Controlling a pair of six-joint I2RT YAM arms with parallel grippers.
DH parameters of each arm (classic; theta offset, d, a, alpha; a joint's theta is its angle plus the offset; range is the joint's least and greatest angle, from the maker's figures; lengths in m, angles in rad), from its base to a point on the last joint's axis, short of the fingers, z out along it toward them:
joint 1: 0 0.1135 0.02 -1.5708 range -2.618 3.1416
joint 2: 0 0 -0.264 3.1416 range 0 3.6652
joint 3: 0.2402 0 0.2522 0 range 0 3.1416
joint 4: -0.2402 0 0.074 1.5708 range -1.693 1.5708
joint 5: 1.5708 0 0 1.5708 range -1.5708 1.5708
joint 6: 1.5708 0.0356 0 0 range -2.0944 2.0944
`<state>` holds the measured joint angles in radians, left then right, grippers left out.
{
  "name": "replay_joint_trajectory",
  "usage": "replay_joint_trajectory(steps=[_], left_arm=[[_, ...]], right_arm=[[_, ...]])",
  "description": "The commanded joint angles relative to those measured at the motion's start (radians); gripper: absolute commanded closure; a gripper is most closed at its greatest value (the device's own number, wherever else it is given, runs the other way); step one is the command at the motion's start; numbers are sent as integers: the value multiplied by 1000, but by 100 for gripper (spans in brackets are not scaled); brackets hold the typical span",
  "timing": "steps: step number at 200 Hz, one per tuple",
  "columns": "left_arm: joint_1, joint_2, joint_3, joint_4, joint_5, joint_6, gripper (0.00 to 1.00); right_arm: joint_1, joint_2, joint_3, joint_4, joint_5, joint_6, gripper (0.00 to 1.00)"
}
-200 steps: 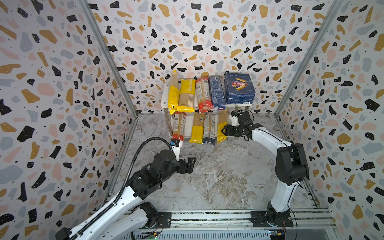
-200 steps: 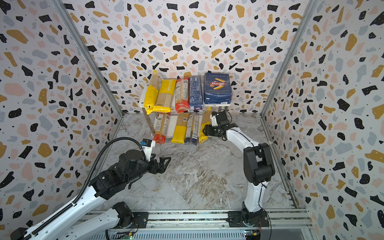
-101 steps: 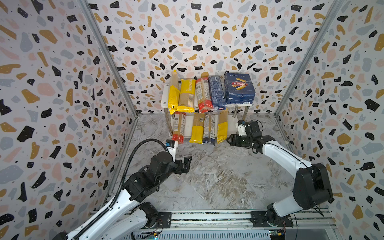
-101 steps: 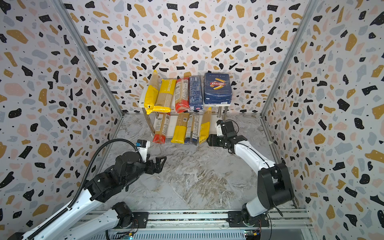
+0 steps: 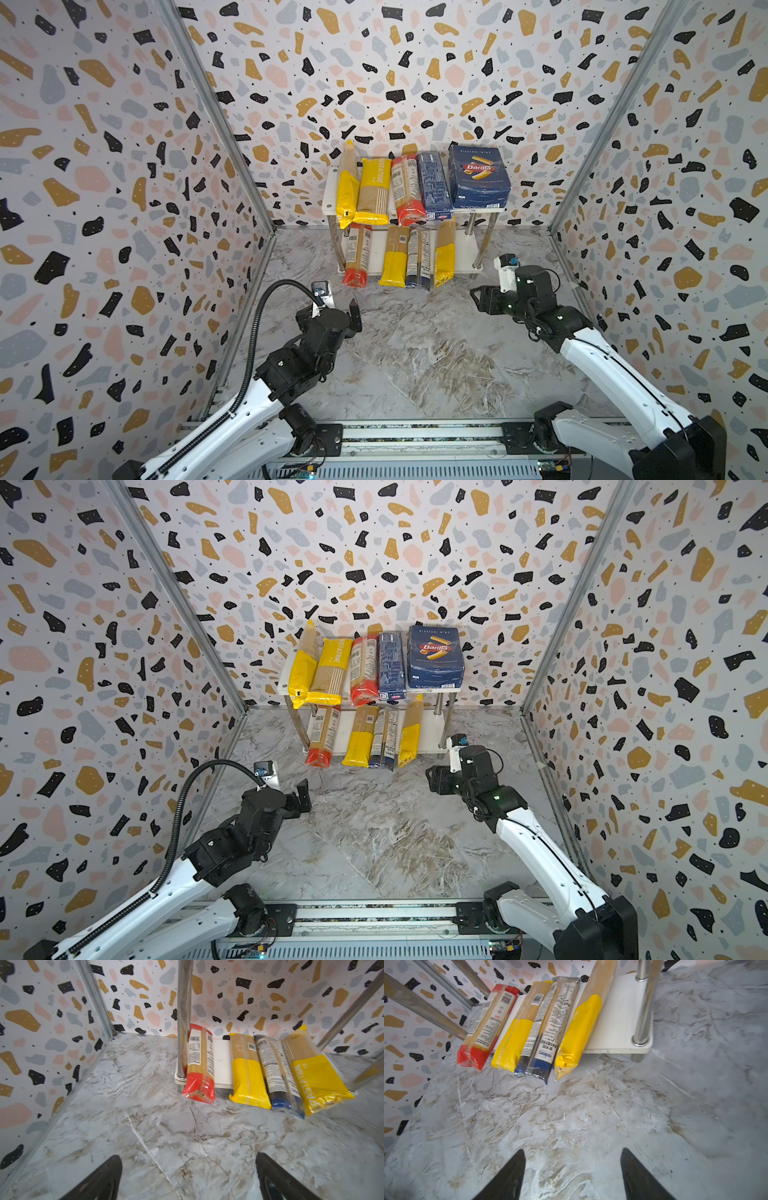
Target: Place and organize the pasta boxes and bags onto the shelf
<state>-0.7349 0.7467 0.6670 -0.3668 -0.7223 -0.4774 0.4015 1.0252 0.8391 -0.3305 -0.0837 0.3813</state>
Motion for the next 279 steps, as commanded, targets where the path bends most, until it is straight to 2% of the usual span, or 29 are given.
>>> replay_joint_trajectory(steps=[1, 30, 33, 35, 57, 73, 106, 131, 161, 190, 206, 219, 239, 250, 262, 279], left_arm=[[4, 1, -63, 202, -142, 63, 0], [3, 1, -152, 358, -313, 181, 0], [4, 2, -163, 375, -339, 197, 1], [3, 5, -170, 391, -356, 204, 0], [20, 54, -227, 542, -483, 318, 0], [68, 97, -251, 609, -512, 307, 1], [204, 173, -350, 823, -445, 277, 0], [261, 216, -406, 966, -418, 323, 0], [349, 256, -486, 1156, -319, 340, 0], [419, 354, -543, 1348, -212, 375, 1], [424, 423, -564, 1474, -106, 412, 1], [424, 470, -560, 1540, -80, 452, 1], [428, 520, -555, 1607, -83, 489, 1], [428, 554, -567, 1671, -127, 488, 1], [428, 579, -580, 1717, -154, 486, 0], [433, 615, -561, 1719, -117, 497, 0]], right_arm=[[4, -81, -49, -29, 134, 7, 24], [-9, -155, -112, -5, 246, 23, 11], [-12, -160, -117, -3, 254, 27, 2], [-15, -162, -121, 0, 258, 28, 0], [-18, -211, -178, 64, 292, 45, 1], [-19, -247, -215, 116, 312, 56, 1], [-20, -272, -299, 247, 415, 9, 1], [-30, -263, -381, 393, 472, -48, 1], [-32, -197, -463, 589, 585, -91, 1], [-57, -98, -540, 826, 704, -152, 1], [-84, -53, -599, 1006, 651, -206, 1], [-97, -12, -616, 1098, 620, -231, 1], [-119, 65, -646, 1253, 549, -285, 1], [-132, 106, -680, 1378, 520, -329, 1], [-154, 116, -665, 1348, 507, -345, 1], [-229, 142, -708, 1466, 465, -350, 1]])
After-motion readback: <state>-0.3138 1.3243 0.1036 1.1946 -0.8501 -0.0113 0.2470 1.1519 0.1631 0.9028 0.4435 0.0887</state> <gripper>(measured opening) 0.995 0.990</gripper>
